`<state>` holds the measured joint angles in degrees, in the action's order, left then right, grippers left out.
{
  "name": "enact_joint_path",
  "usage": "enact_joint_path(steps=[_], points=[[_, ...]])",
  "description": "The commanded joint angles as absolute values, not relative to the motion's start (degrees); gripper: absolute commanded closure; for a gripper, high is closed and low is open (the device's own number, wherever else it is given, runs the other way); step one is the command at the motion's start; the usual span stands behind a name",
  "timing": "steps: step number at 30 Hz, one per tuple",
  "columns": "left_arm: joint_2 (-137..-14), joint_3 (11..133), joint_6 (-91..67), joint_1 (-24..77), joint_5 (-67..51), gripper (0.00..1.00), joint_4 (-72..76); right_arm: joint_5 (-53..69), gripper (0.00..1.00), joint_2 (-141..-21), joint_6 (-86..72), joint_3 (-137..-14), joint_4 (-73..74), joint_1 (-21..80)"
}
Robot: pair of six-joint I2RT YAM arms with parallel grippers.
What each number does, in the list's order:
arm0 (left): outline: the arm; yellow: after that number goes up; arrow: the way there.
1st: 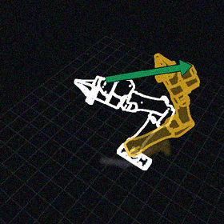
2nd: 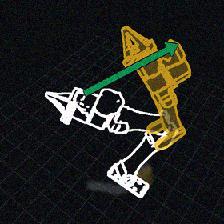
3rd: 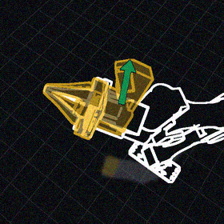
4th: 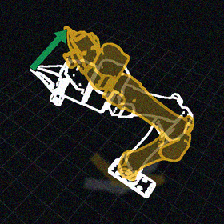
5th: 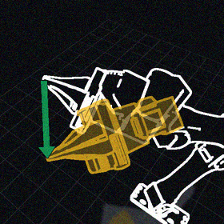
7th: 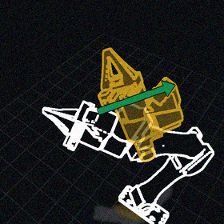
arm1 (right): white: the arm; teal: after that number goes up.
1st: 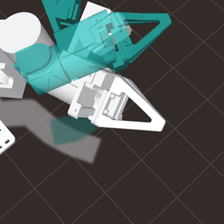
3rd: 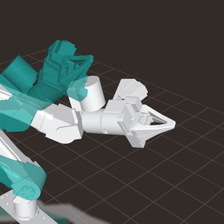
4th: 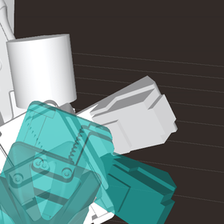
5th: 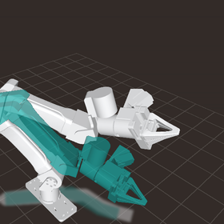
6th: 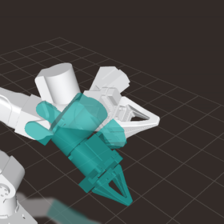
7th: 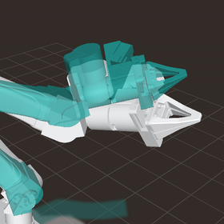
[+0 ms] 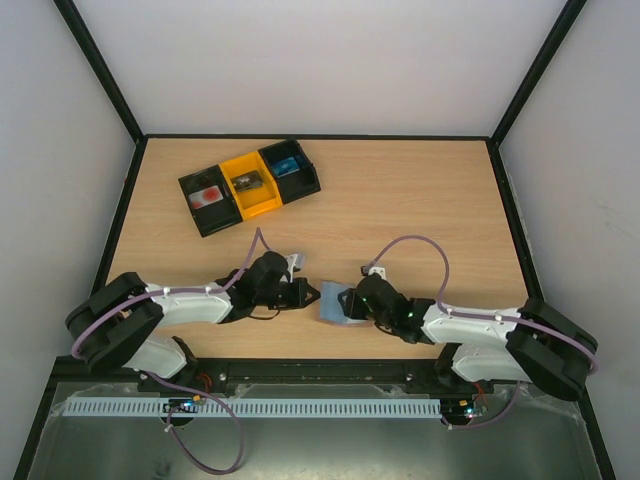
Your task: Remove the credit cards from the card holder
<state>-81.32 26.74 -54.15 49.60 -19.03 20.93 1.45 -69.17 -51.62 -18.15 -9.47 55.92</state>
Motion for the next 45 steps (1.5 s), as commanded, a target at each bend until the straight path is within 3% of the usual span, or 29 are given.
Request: enact_joint_path(steps=[1, 9, 16, 27, 34, 39, 45], points=[[-79.7, 27.0, -53.5, 50.0, -18.9, 0.97, 21.1, -5.9, 0.53, -65.3, -51.3, -18.8, -0.9, 56.2], [-78.7, 27.3, -53.3, 50.0, -18.7, 0.97, 20.4, -12.9, 0.53, -54.7, -53.7, -17.8, 7.5, 56.2], [-78.7, 26.8, -53.7, 50.0, -18.7, 0.97, 21.0, 0.9, 0.53, -48.1, -52.5, -15.9, -4.2, 56.3], [-79.5, 26.8, -54.1, 50.3, -18.7, 0.97, 21.9, 4.8, 0.45, -60.1, -56.1, -16.2, -13.6, 57.1], [-80.5, 27.0, -54.6, 50.8, -18.9, 0.97, 22.8, 7.6, 0.33, -67.0, -55.7, -16.4, -17.6, 57.7], [-80.7, 27.3, -54.3, 50.7, -18.9, 0.97, 22.7, 6.9, 0.33, -69.7, -55.5, -16.7, -17.9, 58.1], [-80.5, 27.3, -54.2, 50.8, -18.9, 0.97, 22.5, 4.7, 0.42, -72.1, -55.5, -16.5, -16.5, 58.1]])
